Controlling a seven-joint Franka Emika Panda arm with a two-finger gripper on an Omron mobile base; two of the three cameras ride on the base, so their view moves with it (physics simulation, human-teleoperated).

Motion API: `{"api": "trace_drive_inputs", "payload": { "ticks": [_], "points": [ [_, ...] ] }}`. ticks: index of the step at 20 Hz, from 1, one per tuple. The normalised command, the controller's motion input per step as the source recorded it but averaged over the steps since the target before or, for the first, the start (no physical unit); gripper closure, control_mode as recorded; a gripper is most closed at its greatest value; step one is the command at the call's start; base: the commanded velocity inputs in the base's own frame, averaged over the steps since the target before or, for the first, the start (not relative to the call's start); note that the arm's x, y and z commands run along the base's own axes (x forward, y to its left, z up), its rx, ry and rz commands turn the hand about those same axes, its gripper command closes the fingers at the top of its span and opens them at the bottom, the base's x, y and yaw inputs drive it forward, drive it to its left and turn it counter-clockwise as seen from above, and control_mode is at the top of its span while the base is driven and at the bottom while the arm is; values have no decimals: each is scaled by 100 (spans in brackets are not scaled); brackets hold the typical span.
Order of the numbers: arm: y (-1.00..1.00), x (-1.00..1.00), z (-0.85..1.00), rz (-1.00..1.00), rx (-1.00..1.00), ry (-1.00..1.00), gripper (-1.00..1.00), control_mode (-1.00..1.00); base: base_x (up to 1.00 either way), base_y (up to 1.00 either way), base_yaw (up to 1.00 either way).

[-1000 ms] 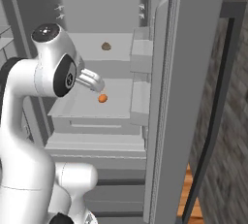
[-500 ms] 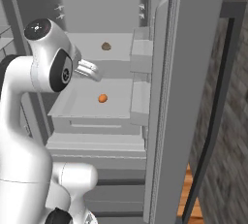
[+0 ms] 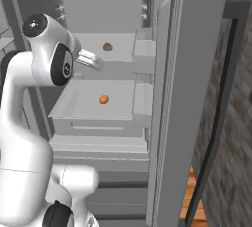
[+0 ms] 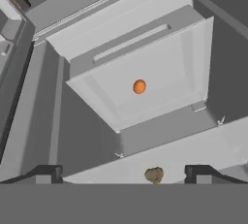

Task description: Retrieve the bottle and the shaker from the cabinet and place them next to the mixing bowl on the counter. Then add garlic from the fridge to the mixing bowl.

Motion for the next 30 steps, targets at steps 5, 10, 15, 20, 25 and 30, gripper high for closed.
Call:
{"api": "trace_drive_inputs", "payload": {
  "ticks": [5, 10, 15, 20, 25, 30],
  "points": [
    [10, 31, 18, 0, -1, 0, -100, -100, 0, 0, 0],
    [0, 37, 6, 3, 0, 0, -100, -100, 0, 0, 0],
    [2, 44, 0, 6, -1, 0, -100, -100, 0, 0, 0],
    [10, 45, 0, 5, -6, 0, -100, -100, 0, 0, 0],
    [7, 43, -5, 5, -9, 0, -100, -100, 0, 0, 0],
    [0, 38, -14, 4, -10, 0, -100, -100, 0, 0, 0]
  ]
}}
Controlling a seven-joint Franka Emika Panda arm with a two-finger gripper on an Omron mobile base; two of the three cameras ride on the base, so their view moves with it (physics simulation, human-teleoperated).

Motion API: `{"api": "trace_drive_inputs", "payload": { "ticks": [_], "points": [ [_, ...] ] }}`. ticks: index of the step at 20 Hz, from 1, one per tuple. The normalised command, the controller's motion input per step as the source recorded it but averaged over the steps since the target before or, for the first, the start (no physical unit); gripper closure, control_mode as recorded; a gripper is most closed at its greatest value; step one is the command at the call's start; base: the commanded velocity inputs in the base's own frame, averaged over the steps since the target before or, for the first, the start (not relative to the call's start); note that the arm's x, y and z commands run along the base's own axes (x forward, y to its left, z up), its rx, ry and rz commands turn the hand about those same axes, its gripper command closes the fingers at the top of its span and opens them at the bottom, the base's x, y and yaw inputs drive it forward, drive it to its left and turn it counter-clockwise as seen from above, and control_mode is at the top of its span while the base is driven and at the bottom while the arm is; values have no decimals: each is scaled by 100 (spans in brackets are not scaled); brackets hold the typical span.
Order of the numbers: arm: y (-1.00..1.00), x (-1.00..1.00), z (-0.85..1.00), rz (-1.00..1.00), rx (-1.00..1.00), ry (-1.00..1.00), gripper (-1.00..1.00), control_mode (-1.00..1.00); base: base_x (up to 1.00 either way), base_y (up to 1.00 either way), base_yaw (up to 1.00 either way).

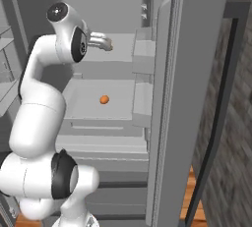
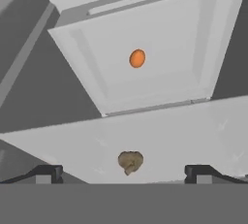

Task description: Retrieve the bottle and the shaker from the cabinet and place them next to the mixing bowl on the counter. Then add garlic from the fridge to the mixing bowl.

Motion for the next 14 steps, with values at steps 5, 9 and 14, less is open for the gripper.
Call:
{"api": "trace_drive_inputs", "payload": {
  "ticks": [5, 9, 14],
  "points": [
    [2, 41, -21, 3, -9, 0, -100, -100, 0, 0, 0],
    [5, 40, -14, 2, -1, 1, -100, -100, 0, 0, 0],
    [0, 28, -3, 1, 0, 0, -100, -100, 0, 0, 0]
  ]
}}
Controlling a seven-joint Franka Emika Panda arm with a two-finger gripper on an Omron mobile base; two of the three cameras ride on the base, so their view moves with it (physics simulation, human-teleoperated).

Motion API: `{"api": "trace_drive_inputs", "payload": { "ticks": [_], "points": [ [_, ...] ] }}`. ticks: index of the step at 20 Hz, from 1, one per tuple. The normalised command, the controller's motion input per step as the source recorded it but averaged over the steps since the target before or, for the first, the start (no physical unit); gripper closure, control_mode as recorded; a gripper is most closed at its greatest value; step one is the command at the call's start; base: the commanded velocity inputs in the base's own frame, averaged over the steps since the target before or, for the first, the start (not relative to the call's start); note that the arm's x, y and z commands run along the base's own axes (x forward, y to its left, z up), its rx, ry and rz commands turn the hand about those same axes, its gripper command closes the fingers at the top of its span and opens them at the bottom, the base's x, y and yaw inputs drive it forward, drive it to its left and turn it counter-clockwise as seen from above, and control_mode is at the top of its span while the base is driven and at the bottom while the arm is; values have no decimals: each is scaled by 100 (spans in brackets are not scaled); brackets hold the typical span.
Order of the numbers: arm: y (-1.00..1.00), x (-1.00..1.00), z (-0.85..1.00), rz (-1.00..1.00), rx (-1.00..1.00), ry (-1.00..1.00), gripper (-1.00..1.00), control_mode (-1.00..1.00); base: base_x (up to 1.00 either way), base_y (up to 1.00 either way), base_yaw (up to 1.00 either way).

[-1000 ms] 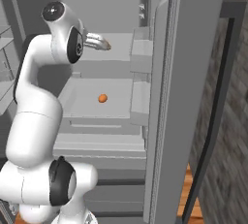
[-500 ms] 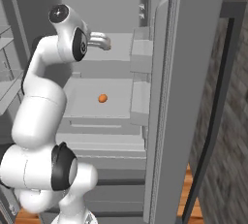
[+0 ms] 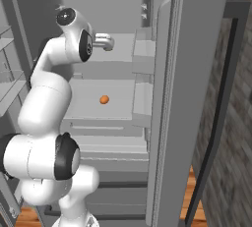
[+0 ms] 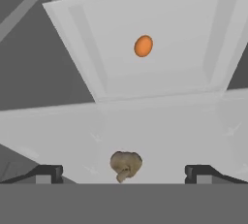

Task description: Retrieve the bottle and the shaker from the cabinet and place them next to the mixing bowl on the counter. Then add garlic from the fridge to the mixing bowl.

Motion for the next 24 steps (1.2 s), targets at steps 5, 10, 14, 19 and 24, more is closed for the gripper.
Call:
{"api": "trace_drive_inputs", "payload": {
  "ticks": [5, 10, 14, 19, 24],
  "points": [
    [0, 30, -5, 0, 0, 2, -100, -100, 0, 0, 0],
    [0, 26, -8, 0, 0, 5, -100, -100, 0, 0, 0],
    [0, 28, -4, 0, 1, 2, -100, -100, 0, 0, 0],
    [0, 30, -5, 0, 2, 0, -100, -100, 0, 0, 0],
    [0, 21, -17, 0, 3, 0, -100, -100, 0, 0, 0]
  ]
}}
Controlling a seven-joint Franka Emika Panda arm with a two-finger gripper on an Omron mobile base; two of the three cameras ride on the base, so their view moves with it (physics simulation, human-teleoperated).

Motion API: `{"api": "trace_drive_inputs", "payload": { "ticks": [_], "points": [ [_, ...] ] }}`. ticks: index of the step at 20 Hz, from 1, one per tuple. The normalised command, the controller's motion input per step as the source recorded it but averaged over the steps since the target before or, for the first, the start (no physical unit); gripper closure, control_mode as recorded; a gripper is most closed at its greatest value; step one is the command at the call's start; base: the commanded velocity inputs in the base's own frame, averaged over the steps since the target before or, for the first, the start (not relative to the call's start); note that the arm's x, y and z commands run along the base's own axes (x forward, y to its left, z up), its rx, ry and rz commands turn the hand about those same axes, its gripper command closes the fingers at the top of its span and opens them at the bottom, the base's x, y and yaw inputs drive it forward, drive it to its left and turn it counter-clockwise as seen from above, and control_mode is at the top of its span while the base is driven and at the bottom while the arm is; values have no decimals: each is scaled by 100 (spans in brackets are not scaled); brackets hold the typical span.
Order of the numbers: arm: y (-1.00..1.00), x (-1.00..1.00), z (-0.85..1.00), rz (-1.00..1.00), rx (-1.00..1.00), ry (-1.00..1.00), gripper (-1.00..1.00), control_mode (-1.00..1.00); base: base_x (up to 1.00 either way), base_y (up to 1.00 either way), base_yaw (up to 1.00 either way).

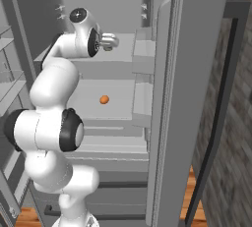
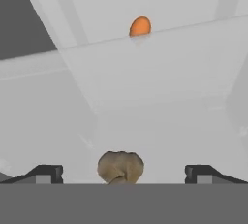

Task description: Retrieve the bottle and the shaker from the cabinet and place them next to the mixing bowl on the counter. Then add garlic from the fridge to the mixing bowl.

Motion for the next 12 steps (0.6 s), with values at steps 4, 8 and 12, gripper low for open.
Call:
{"api": "trace_drive_inputs", "payload": {
  "ticks": [4, 8, 12],
  "points": [
    [0, 19, -17, 0, 4, 0, -100, -100, 0, 0, 0],
    [0, 19, -11, 0, 5, 0, -100, -100, 0, 0, 0],
    [0, 22, -4, 0, 3, 0, -100, -100, 0, 0, 0]
  ]
}}
